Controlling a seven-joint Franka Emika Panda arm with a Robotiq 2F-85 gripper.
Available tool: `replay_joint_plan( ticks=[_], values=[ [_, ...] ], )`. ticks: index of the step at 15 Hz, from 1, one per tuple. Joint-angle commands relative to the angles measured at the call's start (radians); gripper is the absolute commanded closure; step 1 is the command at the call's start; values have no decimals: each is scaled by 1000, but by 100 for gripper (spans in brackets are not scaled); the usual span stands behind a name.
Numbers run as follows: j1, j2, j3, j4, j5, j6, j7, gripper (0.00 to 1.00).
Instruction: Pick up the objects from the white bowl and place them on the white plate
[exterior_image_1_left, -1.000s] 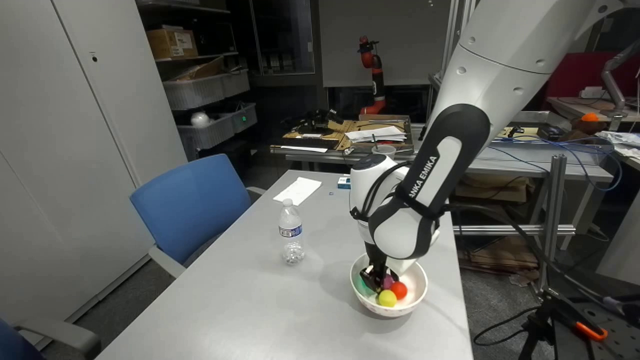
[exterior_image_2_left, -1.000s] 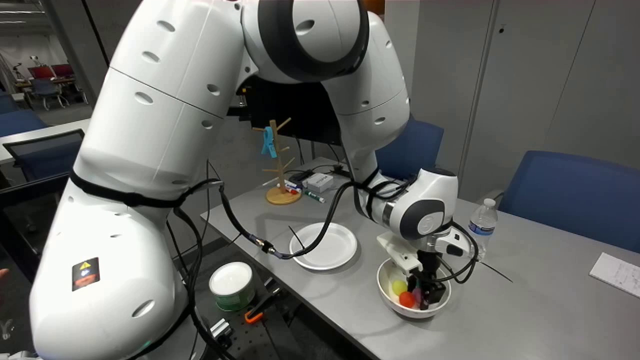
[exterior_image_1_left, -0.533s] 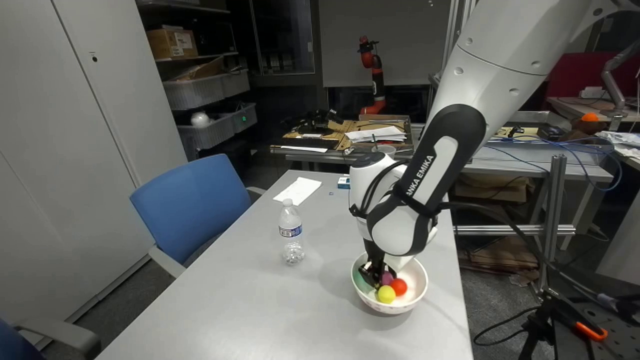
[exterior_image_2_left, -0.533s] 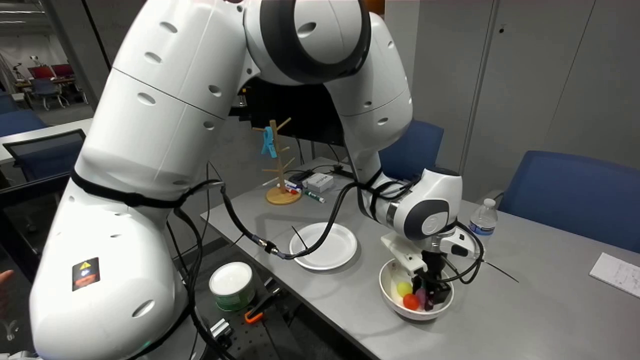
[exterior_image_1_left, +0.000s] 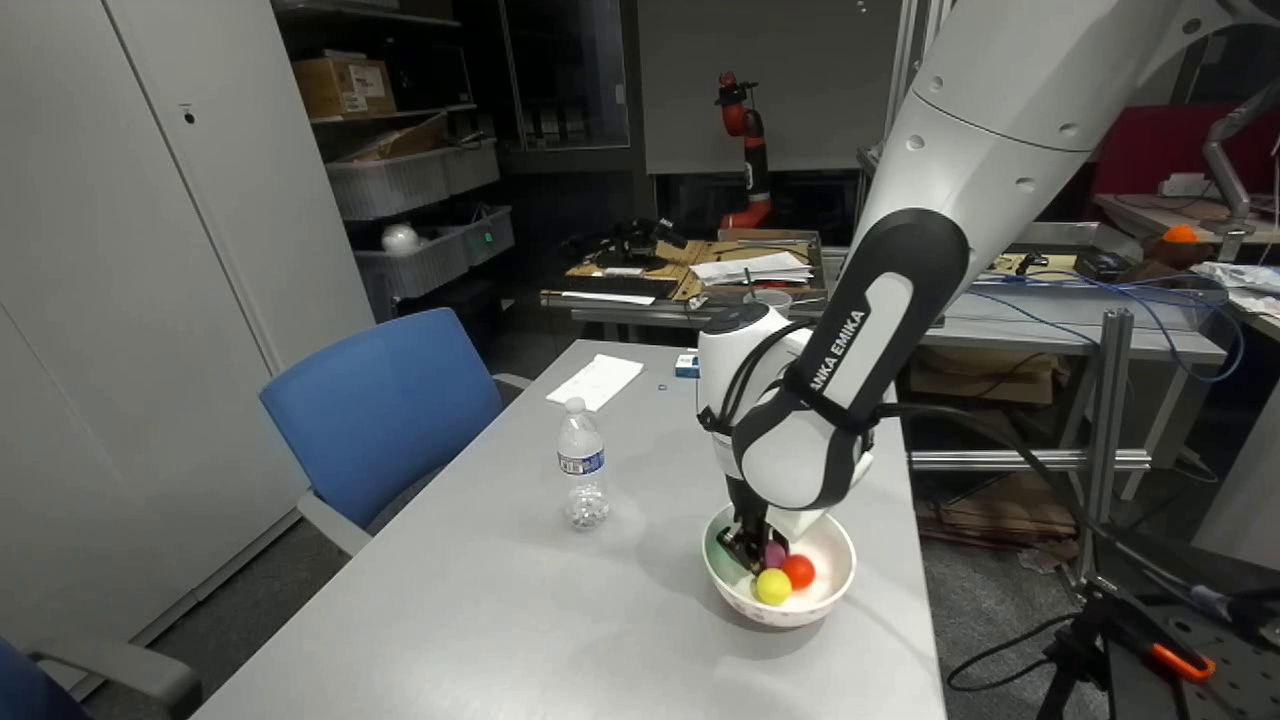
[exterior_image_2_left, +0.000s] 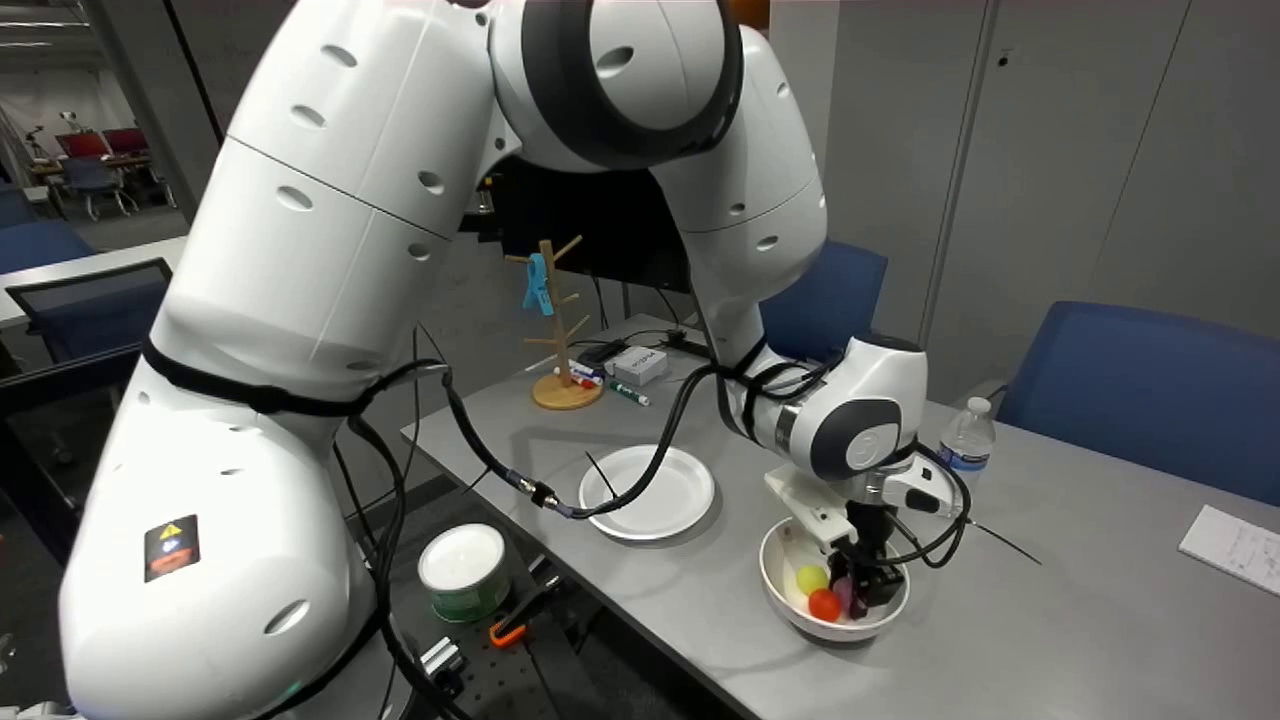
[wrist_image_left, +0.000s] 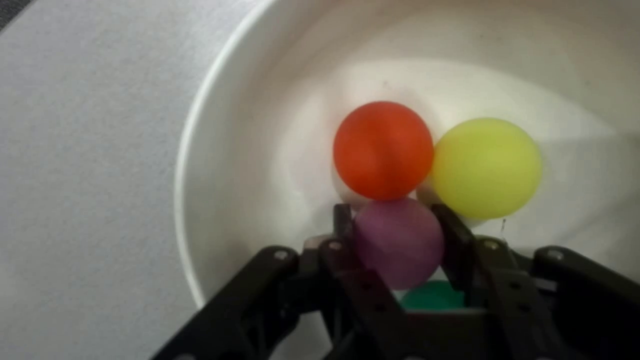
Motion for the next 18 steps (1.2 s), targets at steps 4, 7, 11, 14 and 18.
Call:
replay_joint_plan(
  ticks=[4,7,11,14,18],
  values=[
    [20,-46,-11,-32,-3,-23,5,82],
    [37,-108,-19,-73,-14,-27,16,82],
    [92,-203,-42,-125,-73,0,50,82],
    [141,-294,-24,-158,-121,-10,82,82],
    [168,-323,48,-146,-125,-4,71,82]
  ],
)
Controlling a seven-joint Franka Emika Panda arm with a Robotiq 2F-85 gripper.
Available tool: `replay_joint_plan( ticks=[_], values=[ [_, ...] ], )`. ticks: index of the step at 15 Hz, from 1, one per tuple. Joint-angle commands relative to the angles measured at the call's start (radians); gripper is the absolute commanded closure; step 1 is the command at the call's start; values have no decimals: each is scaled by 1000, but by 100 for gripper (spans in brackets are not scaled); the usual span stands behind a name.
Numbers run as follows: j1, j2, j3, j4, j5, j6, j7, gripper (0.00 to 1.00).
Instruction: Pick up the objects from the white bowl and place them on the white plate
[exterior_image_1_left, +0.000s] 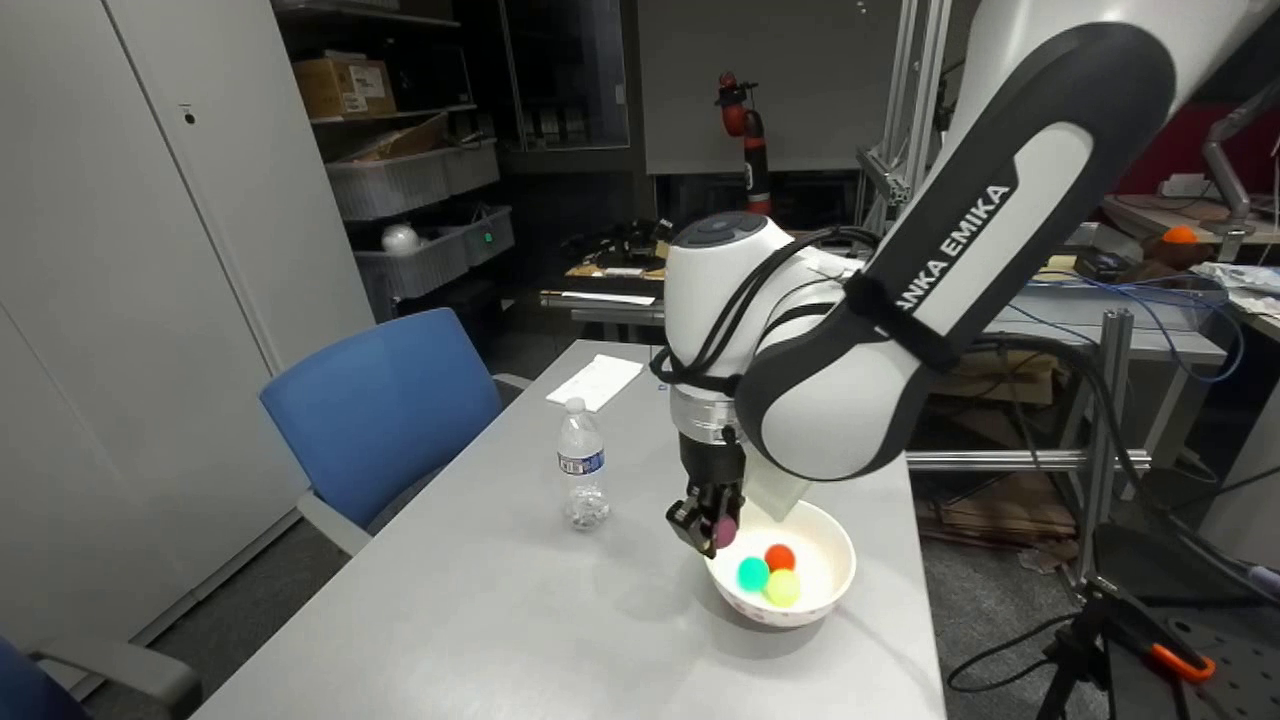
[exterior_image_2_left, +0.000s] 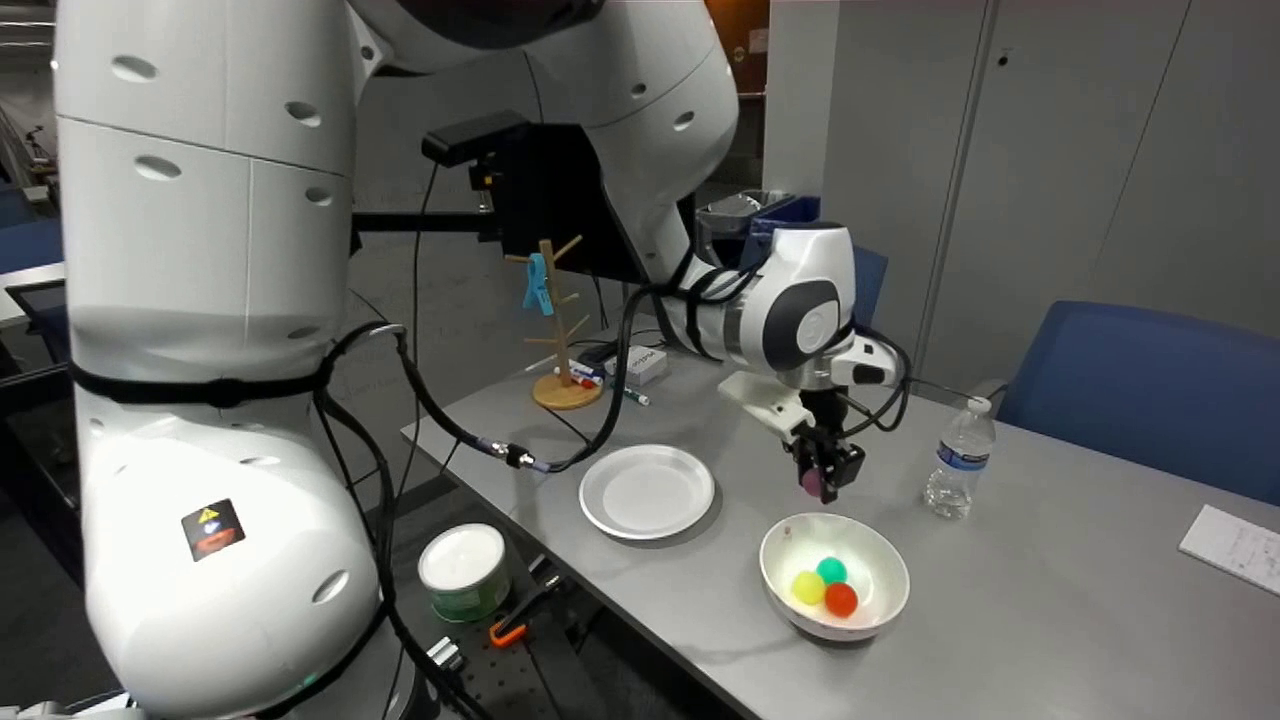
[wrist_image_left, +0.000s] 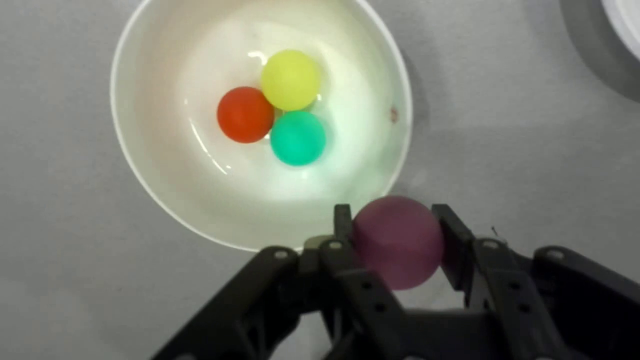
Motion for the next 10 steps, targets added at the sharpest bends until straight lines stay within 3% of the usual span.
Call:
replay_joint_plan(
  ticks=[1,6,10],
  values=[
    [17,-41,64,-19,-5,1,2,82],
    [-12,13,213,-10,129,11,-85,82],
    [-17,70,294,-1,220,2,-157,82]
  ],
)
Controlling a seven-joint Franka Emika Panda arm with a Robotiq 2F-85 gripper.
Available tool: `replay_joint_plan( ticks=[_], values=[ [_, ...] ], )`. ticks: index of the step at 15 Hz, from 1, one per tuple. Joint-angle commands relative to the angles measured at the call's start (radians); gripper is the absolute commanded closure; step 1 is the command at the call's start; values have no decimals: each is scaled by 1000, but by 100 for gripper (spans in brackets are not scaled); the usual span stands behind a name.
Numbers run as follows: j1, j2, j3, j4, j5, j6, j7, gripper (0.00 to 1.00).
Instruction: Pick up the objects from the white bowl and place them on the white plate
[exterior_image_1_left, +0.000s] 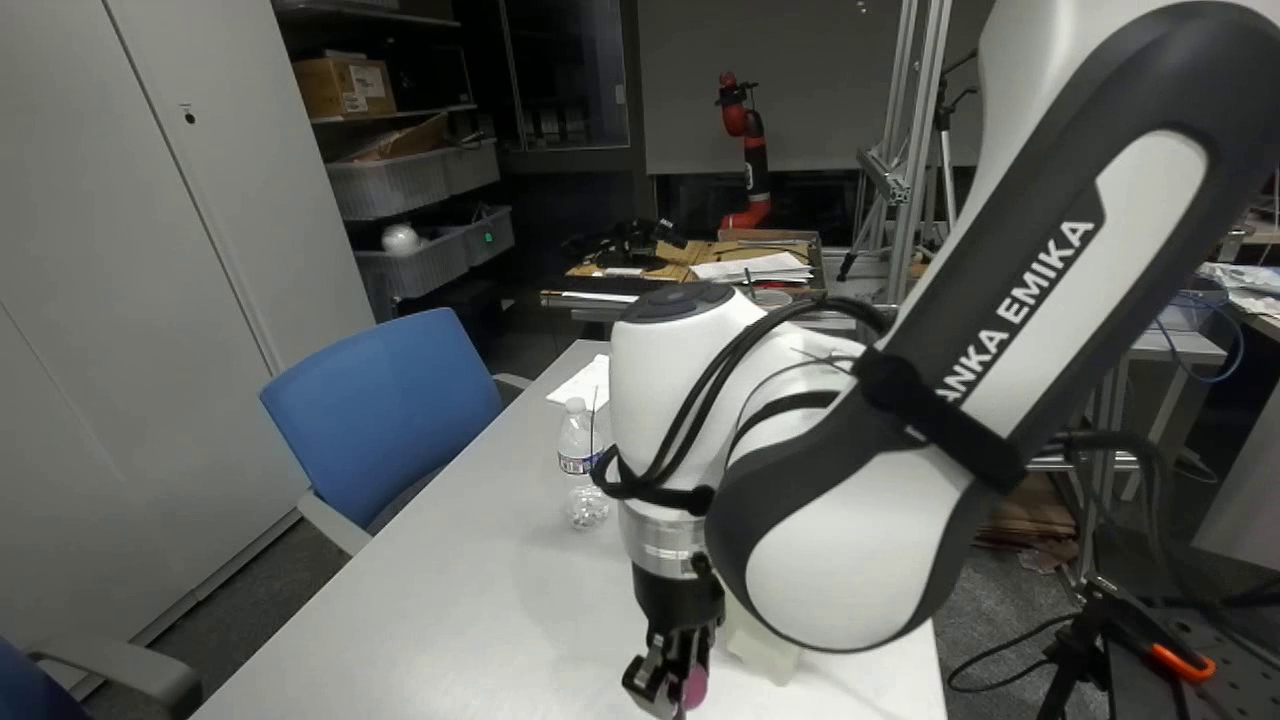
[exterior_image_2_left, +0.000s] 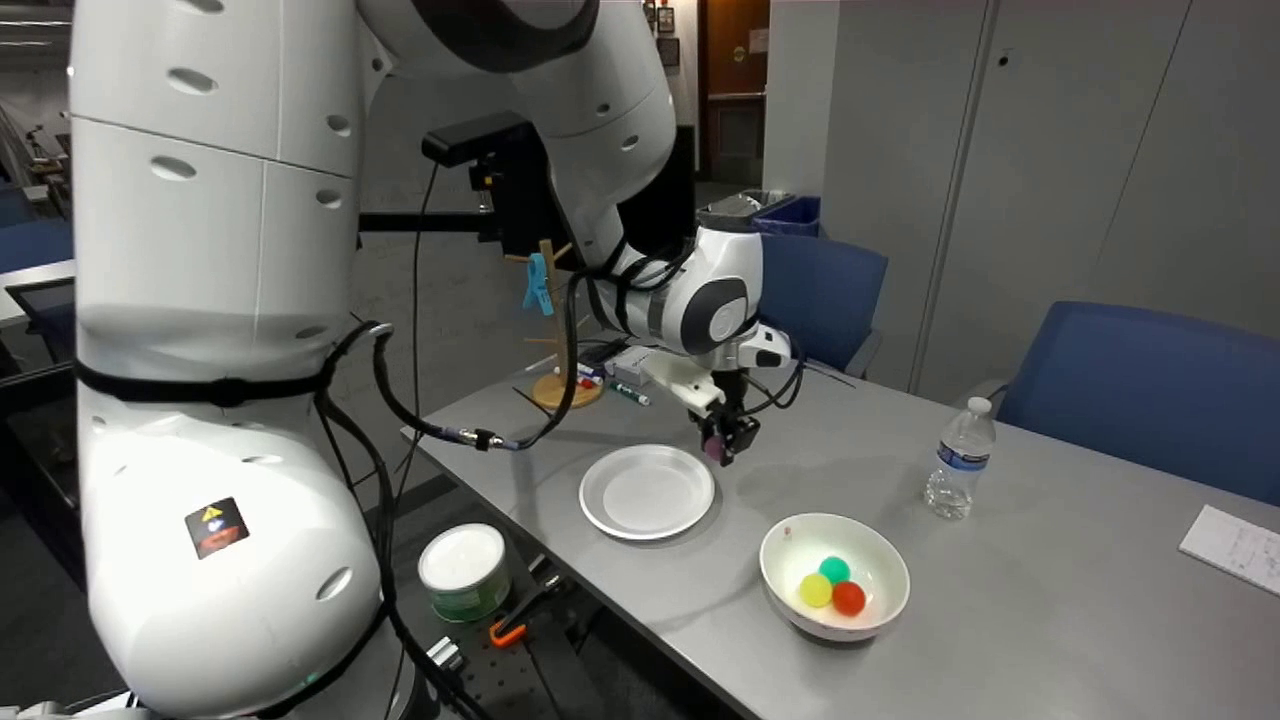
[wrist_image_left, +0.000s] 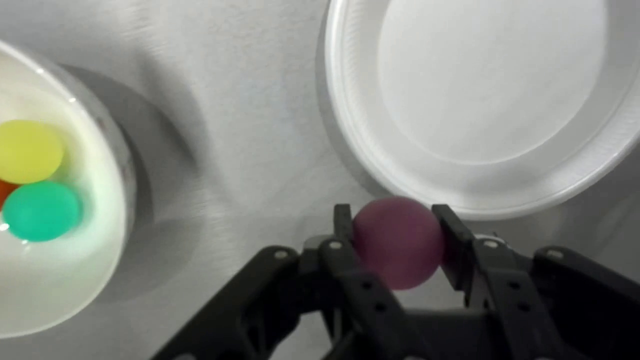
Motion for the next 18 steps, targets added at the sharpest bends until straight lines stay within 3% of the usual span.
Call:
replay_joint_plan(
  ticks=[1,6,7,12,18],
  values=[
    [-17,48,73,11,74,-6,-75,82],
    [-12,110,109,22,95,-18,-87,82],
    [-12,118,112,23,95,-20,-88,39],
    [-12,124,104,22,82,-38,-92,2],
    [-23,70,72,12,68,-64,-87,0]
  ],
)
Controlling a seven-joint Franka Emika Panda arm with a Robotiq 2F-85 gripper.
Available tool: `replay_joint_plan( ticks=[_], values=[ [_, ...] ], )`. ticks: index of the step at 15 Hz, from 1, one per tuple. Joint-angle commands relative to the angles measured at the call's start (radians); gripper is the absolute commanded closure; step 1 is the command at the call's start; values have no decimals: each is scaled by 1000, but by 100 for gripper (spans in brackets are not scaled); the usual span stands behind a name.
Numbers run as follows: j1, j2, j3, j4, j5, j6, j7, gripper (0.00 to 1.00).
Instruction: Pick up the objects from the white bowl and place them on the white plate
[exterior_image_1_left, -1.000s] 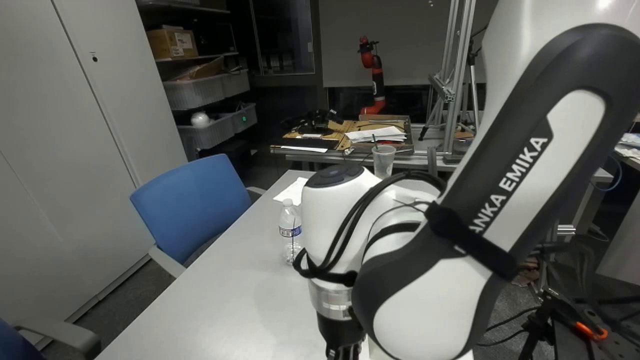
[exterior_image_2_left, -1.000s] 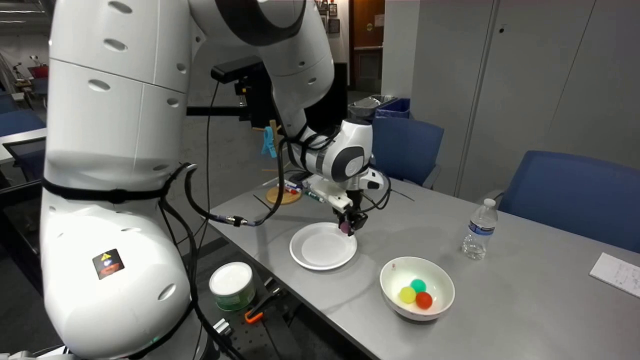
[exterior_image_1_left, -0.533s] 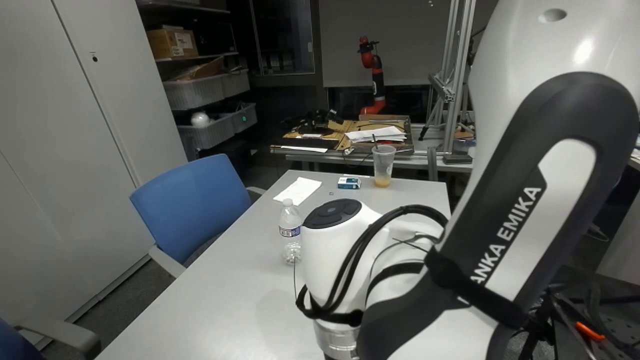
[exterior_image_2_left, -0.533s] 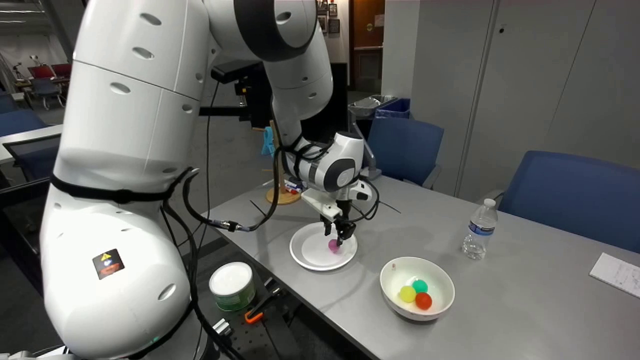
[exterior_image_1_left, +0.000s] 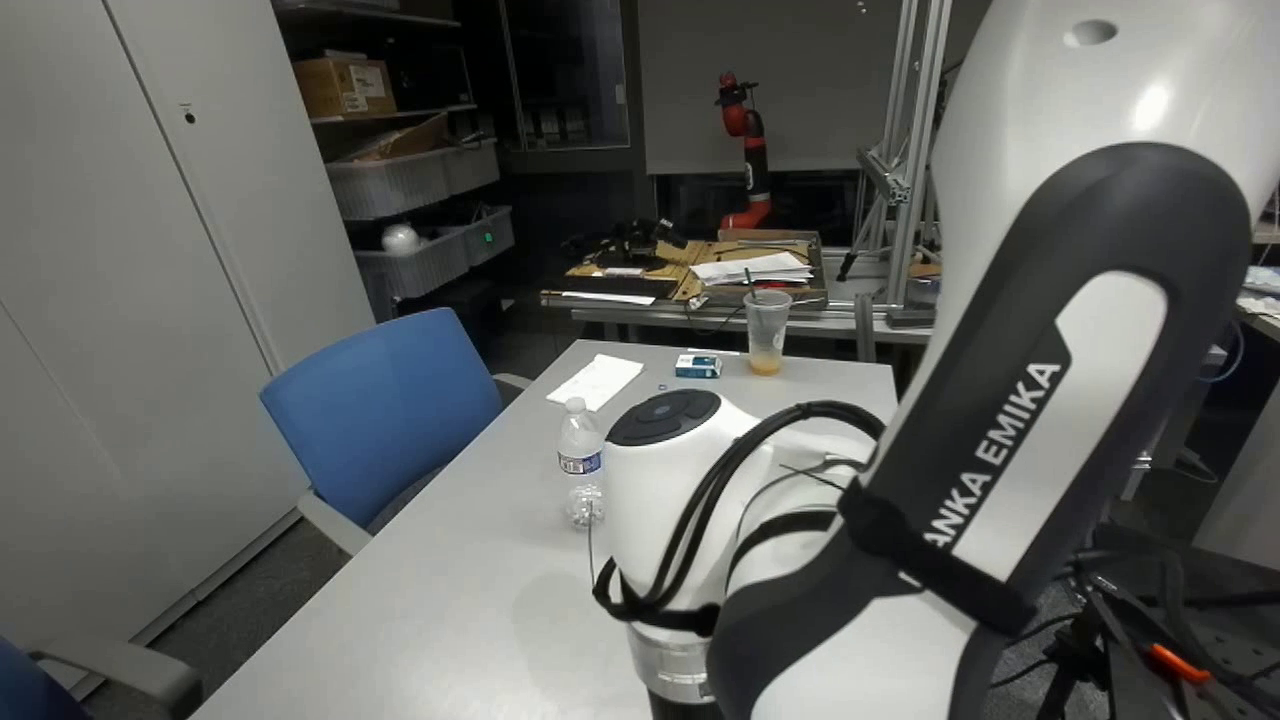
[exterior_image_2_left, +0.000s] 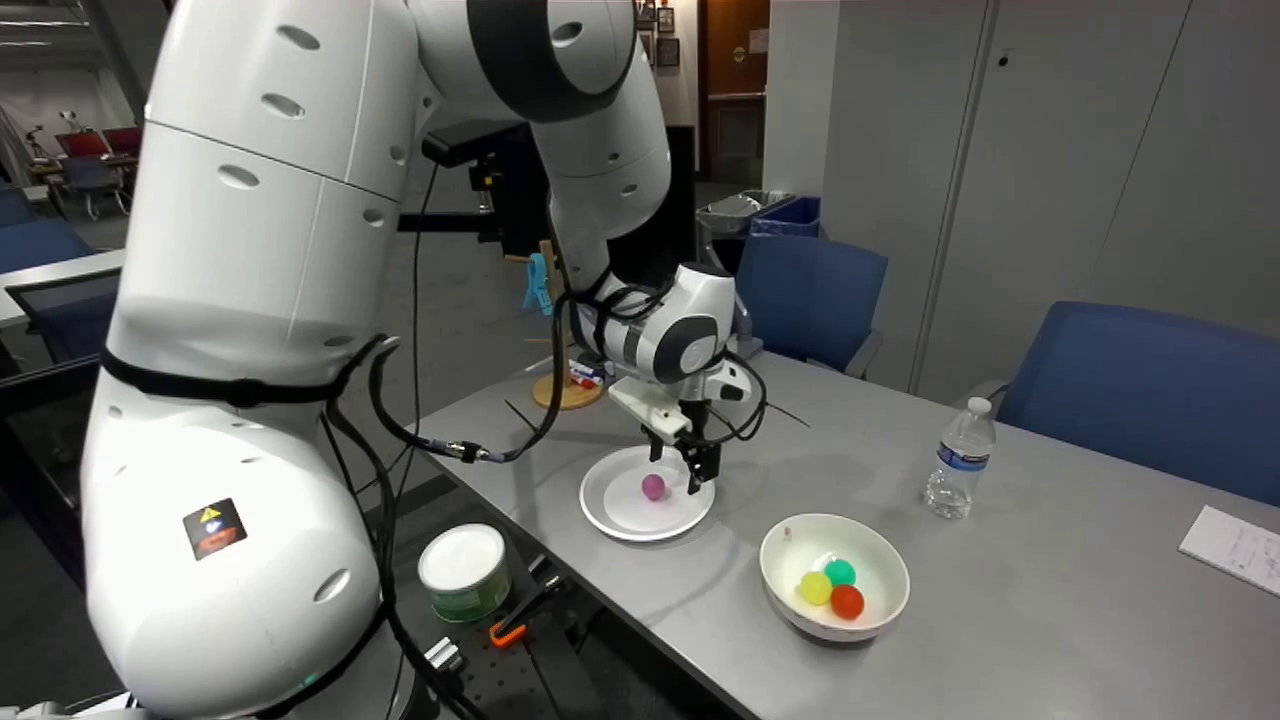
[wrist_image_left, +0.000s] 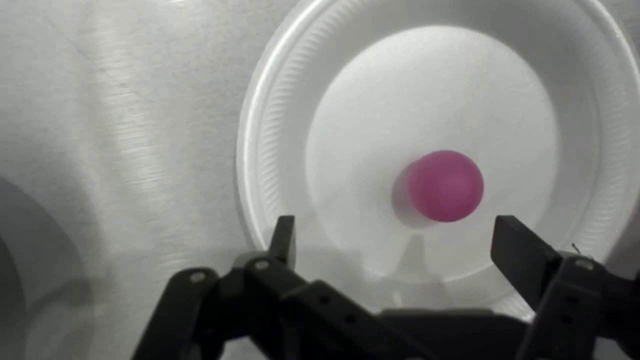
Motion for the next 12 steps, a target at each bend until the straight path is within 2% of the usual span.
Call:
replay_joint_plan(
  ticks=[1,7,12],
  values=[
    [-16,-50,-27,1,5,-59,-28,0],
    [-38,-117,-128,-19,-38,-84,3,0],
    [-100,-147,-193,-33,-62,-82,-32,0]
  ],
)
